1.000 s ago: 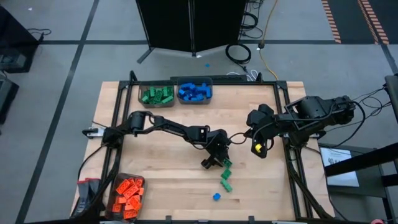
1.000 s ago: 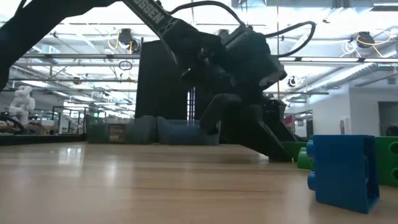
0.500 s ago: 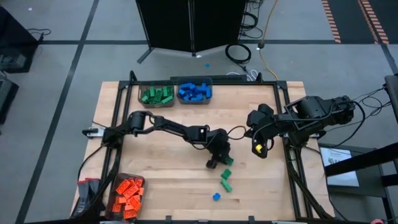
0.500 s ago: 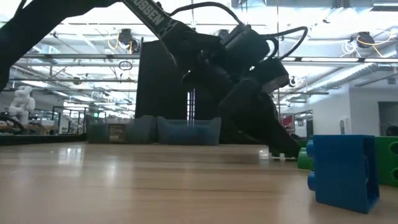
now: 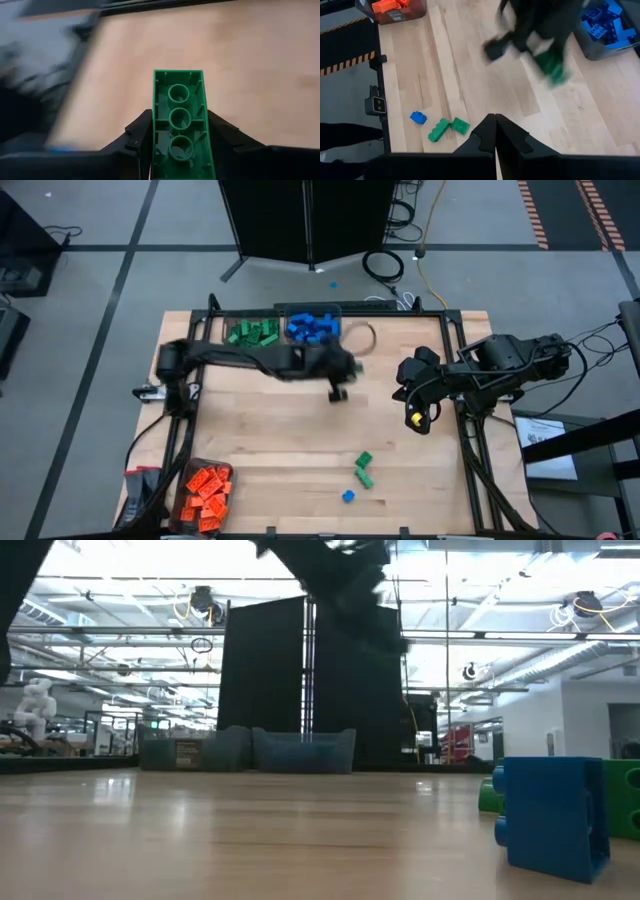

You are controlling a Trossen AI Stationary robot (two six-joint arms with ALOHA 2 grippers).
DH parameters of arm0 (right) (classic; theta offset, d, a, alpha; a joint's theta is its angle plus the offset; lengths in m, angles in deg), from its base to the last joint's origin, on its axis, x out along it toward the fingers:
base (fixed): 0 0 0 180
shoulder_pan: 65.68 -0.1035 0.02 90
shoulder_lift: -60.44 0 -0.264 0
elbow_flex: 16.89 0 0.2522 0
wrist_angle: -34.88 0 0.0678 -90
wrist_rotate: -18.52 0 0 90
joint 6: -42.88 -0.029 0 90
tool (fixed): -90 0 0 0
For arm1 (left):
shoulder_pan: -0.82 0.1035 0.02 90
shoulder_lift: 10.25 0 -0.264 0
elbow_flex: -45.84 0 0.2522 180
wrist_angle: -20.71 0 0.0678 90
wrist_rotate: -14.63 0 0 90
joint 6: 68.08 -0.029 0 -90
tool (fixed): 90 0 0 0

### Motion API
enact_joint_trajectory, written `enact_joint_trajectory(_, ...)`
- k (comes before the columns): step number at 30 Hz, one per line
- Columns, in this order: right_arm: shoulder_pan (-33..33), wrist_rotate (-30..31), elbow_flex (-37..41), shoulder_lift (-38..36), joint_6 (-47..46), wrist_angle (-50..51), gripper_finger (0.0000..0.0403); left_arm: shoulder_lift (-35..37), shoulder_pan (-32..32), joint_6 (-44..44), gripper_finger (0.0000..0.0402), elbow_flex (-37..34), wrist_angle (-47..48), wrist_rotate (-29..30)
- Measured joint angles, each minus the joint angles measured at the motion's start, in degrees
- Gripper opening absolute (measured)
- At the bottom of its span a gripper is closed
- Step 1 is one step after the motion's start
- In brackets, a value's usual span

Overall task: Sort blocks
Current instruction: Put the green gamepiece into the top left black bin

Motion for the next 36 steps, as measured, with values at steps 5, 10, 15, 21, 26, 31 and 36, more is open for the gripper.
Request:
enact_joint_trajectory(5, 0.0, 0.2, 0.0, 0.0, 0.0, 0.0, 0.0000, 9.5, 5.1, 5.6, 0.0119, -1.9, 10.0, 11.6)
enact_joint_trajectory(10, 0.0, 0.2, 0.0, 0.0, 0.0, 0.0, 0.0000, 19.2, 11.3, 15.4, 0.0119, -9.3, 16.6, 20.5)
enact_joint_trajectory(15, 0.0, 0.2, 0.0, 0.0, 0.4, 0.0, 0.0000, 29.6, 15.8, 24.0, 0.0119, -22.1, 15.9, 28.0)
enact_joint_trajectory(21, 0.0, 0.2, 0.0, 0.0, 1.3, 0.0, 0.0000, 38.7, 20.3, 35.4, 0.0119, -38.0, 9.8, 33.0)
enact_joint_trajectory(26, 0.0, 1.6, 0.0, 0.0, 1.5, 0.0, 0.0000, 40.8, 22.8, 44.6, 0.0119, -47.9, 3.3, 32.5)
enact_joint_trajectory(31, 0.0, 1.5, 0.0, 0.0, 1.5, 0.0, 0.0000, 39.3, 24.6, 47.8, 0.0119, -53.5, -4.2, 29.5)
enact_joint_trajectory(36, 0.0, 1.4, 0.0, 0.0, 0.9, 0.0, 0.0000, 36.5, 26.6, 50.9, 0.0119, -54.9, -4.7, 28.9)
